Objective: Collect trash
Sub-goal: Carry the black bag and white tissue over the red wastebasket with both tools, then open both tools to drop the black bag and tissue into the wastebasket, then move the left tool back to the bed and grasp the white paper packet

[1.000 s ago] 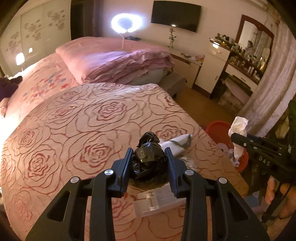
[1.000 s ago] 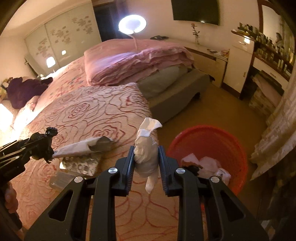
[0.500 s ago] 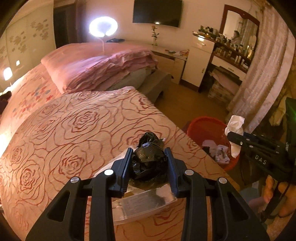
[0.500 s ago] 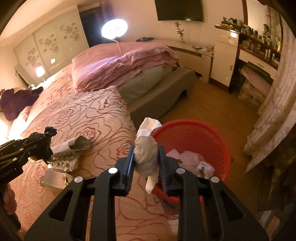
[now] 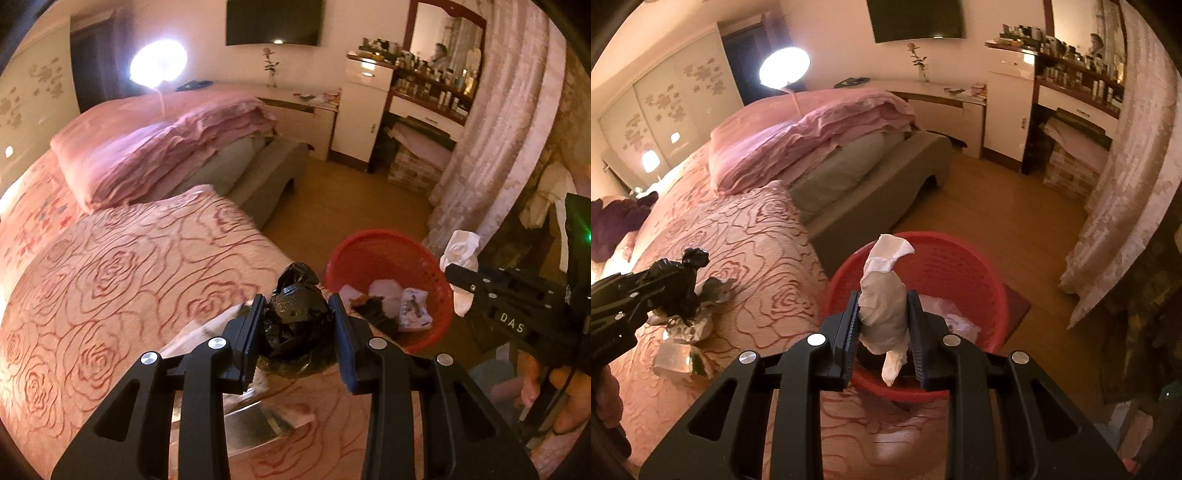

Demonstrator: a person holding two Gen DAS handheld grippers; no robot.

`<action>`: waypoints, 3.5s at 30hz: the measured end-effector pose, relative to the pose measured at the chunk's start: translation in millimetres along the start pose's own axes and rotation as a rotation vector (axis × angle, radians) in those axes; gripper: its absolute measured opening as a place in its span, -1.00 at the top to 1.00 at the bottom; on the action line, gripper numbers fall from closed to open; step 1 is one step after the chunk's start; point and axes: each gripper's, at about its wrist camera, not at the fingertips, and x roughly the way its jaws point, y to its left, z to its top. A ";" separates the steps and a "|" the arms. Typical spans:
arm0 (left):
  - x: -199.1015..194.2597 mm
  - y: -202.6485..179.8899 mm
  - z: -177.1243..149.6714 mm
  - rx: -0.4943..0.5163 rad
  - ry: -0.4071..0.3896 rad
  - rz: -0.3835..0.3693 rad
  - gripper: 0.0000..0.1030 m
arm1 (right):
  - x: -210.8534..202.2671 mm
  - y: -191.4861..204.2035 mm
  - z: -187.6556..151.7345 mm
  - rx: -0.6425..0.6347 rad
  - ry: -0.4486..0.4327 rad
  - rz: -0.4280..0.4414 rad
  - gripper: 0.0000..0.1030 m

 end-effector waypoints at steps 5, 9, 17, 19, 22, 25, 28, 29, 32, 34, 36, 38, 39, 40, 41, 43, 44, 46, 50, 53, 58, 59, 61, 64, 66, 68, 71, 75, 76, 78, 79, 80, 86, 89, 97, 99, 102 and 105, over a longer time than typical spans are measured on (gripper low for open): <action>14.7 -18.7 8.8 0.026 0.019 -0.037 0.35 | 2.3 -17.4 0.0 0.022 0.004 -0.022 0.52; 29.0 -34.6 15.9 0.041 0.039 -0.070 0.35 | 6.5 -29.3 -0.5 0.042 0.011 -0.040 0.52; 58.8 -55.2 22.4 0.055 0.092 -0.110 0.35 | 18.1 -50.4 -0.3 0.063 0.031 -0.064 0.52; 68.2 -59.0 23.3 0.059 0.109 -0.119 0.35 | 23.5 -54.3 -0.3 0.062 0.046 -0.066 0.52; 81.0 -66.3 22.9 0.079 0.132 -0.117 0.35 | 32.4 -58.1 -0.6 0.050 0.065 -0.069 0.52; 90.9 -71.1 22.4 0.090 0.150 -0.116 0.35 | 41.3 -60.3 -0.3 0.045 0.086 -0.066 0.52; 99.7 -76.4 22.6 0.108 0.165 -0.121 0.35 | 48.3 -60.5 0.1 0.043 0.102 -0.060 0.52; 101.5 -78.0 22.7 0.113 0.169 -0.124 0.34 | 50.3 -60.5 -0.1 0.041 0.106 -0.058 0.52; 107.9 -80.6 21.8 0.123 0.189 -0.139 0.28 | 55.1 -61.3 1.2 0.042 0.114 -0.055 0.48; 110.8 -80.1 20.9 0.124 0.197 -0.143 0.14 | 57.3 -62.5 1.5 0.048 0.121 -0.050 0.33; 112.2 -77.9 20.0 0.114 0.203 -0.148 0.06 | 58.4 -64.1 1.4 0.056 0.125 -0.046 0.15; 111.5 -75.7 20.7 0.104 0.197 -0.144 -0.20 | 59.6 -65.9 0.9 0.066 0.127 -0.050 0.06; 110.4 -74.1 21.3 0.099 0.190 -0.139 -0.24 | 60.0 -66.7 0.6 0.071 0.129 -0.051 0.06; 109.2 -72.3 21.6 0.095 0.186 -0.139 -0.27 | 60.5 -67.0 0.3 0.073 0.130 -0.050 0.05; 108.4 -72.4 21.8 0.092 0.186 -0.138 -0.30 | 60.5 -67.0 -0.1 0.074 0.130 -0.050 0.05; 106.2 -69.1 22.7 0.084 0.185 -0.130 -0.35 | 59.7 -67.1 -0.9 0.077 0.129 -0.051 0.04; 105.1 -68.4 23.0 0.082 0.182 -0.126 -0.38 | 58.8 -67.1 -1.4 0.079 0.128 -0.051 0.02; 100.8 -65.1 24.1 0.076 0.171 -0.116 -0.41 | 56.0 -67.1 -3.2 0.084 0.123 -0.053 -0.01; 91.5 -58.7 23.8 0.081 0.144 -0.087 -0.46 | 51.4 -66.5 -7.1 0.095 0.120 -0.060 -0.13; 84.3 -55.6 21.4 0.096 0.124 -0.058 -0.48 | 47.8 -65.4 -11.0 0.103 0.118 -0.059 -0.23; 77.6 -50.0 15.0 0.092 0.113 -0.042 -0.49 | 40.5 -59.9 -14.8 0.116 0.108 -0.058 -0.37; 77.3 -49.8 14.3 0.089 0.114 -0.043 -0.49 | 39.6 -59.2 -14.7 0.115 0.107 -0.059 -0.38; 76.1 -46.7 12.1 0.084 0.114 -0.044 -0.49 | 36.5 -56.0 -14.5 0.111 0.101 -0.061 -0.40; 73.3 -44.0 9.2 0.076 0.114 -0.047 -0.49 | 31.5 -52.8 -14.4 0.108 0.092 -0.064 -0.45; 70.3 -39.9 6.4 0.070 0.110 -0.050 -0.50 | 27.7 -49.4 -14.1 0.104 0.085 -0.065 -0.46; 67.4 -36.3 4.0 0.064 0.108 -0.052 -0.50 | 24.9 -45.0 -14.8 0.097 0.079 -0.065 -0.48; 62.1 -29.0 -0.5 0.055 0.105 -0.053 -0.50 | 21.1 -38.0 -15.3 0.084 0.074 -0.061 -0.49; 54.3 -16.2 -7.9 0.035 0.101 -0.048 -0.52 | 18.4 -26.1 -17.1 0.063 0.074 -0.046 -0.50; 51.2 -11.0 -10.2 0.029 0.098 -0.043 -0.52 | 18.2 -22.5 -17.5 0.057 0.075 -0.043 -0.50; 46.1 -3.7 -12.3 0.019 0.093 -0.037 -0.52 | 17.7 -13.4 -19.1 0.038 0.075 -0.035 -0.50; 41.8 3.0 -14.4 0.011 0.088 -0.028 -0.52 | 18.0 -7.1 -20.8 0.024 0.079 -0.026 -0.50; 38.6 8.0 -16.3 0.007 0.085 -0.021 -0.52 | 17.7 -3.1 -21.9 0.017 0.081 -0.020 -0.50; 10.6 53.1 -29.7 -0.016 0.063 0.055 -0.52 | 18.3 29.4 -32.0 -0.056 0.093 0.047 -0.50; -5.8 83.5 -33.9 -0.037 0.043 0.107 -0.52 | 21.4 44.4 -38.0 -0.088 0.107 0.084 -0.50; -23.8 124.9 -48.7 0.015 0.065 0.138 -0.52 | 27.7 77.1 -50.4 -0.170 0.146 0.137 -0.50; -19.0 123.9 -48.6 0.048 0.076 0.119 -0.52 | 28.0 78.8 -51.9 -0.169 0.155 0.133 -0.50; -5.9 117.8 -44.8 0.108 0.098 0.084 -0.52 | 28.3 78.5 -52.9 -0.168 0.160 0.124 -0.50; 7.5 109.0 -40.9 0.162 0.116 0.029 -0.52 | 26.1 76.1 -52.8 -0.160 0.158 0.113 -0.50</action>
